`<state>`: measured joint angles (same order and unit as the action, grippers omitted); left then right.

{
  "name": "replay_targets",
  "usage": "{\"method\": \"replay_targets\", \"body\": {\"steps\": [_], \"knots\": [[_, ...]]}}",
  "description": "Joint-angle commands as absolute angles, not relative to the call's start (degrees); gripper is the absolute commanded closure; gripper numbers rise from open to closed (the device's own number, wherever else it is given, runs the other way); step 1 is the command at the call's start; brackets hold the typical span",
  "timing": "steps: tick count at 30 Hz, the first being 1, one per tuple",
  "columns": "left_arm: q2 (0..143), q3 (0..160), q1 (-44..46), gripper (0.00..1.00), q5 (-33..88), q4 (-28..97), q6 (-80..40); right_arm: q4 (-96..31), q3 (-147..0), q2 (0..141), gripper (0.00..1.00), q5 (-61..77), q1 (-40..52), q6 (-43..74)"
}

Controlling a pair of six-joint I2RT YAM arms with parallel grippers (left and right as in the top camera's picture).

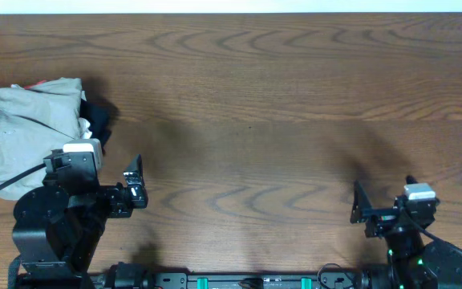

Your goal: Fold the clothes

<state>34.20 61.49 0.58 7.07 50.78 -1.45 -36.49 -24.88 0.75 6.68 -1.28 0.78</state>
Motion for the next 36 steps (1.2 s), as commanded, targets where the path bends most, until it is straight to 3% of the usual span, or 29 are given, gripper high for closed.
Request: {"method": "replay_targets", "body": {"steps": [1,14,22,36], "knots": [[34.09,61.34,0.38,0.02,6.42,50.72,-1.52,-30.94,-21.41,0.30,0.01,7.35,-1.43,0.14],[34.09,61.34,0.38,0.02,6.42,50.72,-1.54,4.19,-0.73,0.27,0.01,5.96,-1.43,-0.97],[34.09,61.34,0.38,0.02,6.42,50.72,-1.52,-4.43,-0.36,0.27,0.01,1.87,-0.23,-2.37],[34.09,61.34,0.38,0.02,6.42,50.72,-1.54,-4.10,-0.32,0.27,0.01,1.69,0.19,-2.42]]}}
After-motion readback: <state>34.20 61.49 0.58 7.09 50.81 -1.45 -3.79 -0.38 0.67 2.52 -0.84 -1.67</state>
